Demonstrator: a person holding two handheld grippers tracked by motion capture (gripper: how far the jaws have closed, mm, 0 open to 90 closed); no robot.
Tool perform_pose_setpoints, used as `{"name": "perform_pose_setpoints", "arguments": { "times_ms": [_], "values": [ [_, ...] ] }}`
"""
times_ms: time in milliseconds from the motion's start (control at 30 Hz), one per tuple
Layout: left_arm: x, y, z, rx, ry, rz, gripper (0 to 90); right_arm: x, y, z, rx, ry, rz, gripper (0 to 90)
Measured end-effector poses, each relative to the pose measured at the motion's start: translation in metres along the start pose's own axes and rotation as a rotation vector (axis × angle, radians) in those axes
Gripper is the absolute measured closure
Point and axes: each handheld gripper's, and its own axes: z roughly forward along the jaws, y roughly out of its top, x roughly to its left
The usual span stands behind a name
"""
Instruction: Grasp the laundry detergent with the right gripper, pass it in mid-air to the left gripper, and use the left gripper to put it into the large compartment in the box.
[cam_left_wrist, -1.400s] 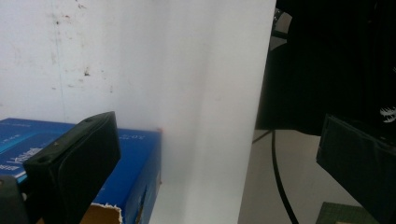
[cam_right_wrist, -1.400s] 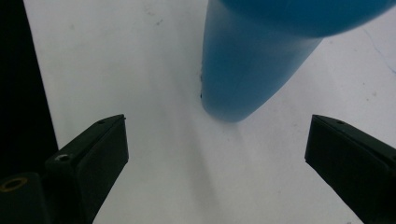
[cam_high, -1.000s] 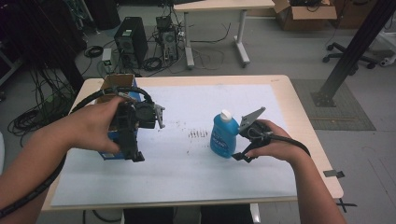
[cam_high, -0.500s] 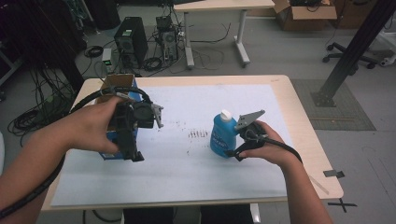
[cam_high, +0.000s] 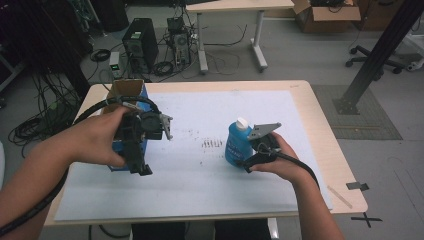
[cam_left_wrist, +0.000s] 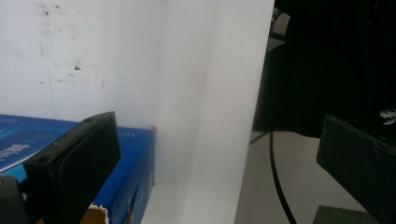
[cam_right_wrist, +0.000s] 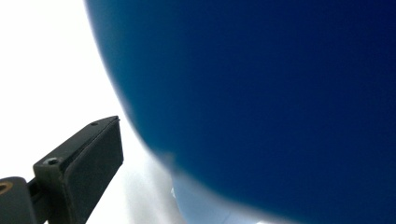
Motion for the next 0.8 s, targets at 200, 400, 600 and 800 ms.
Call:
{"name": "perform_pose_setpoints", "arguments": {
  "times_ms": [200,400,600,800],
  "values": [
    [0.0,-0.0009,0.0005,0.004,-0.011,-0.005,0.2,0.0008,-0.0039,0.0017,-0.038,-0.025,0.023,3.2],
    [-0.0006,-0.0011,-0.0007,0.007,-0.009,-0.005,0.2,0.0011,-0.0046,0.0022,-0.074,-0.044,0.033,7.8],
    [-0.0015,-0.0005,-0.0023,0.003,-0.005,-0.003,0.2,0.0016,-0.0045,0.0036,-0.083,-0.05,0.033,10.4],
    [-0.0024,-0.0001,-0.0033,0.004,-0.003,-0.005,0.2,0.0028,-0.0038,0.004,-0.1,-0.051,0.033,13.6]
  ]
}}
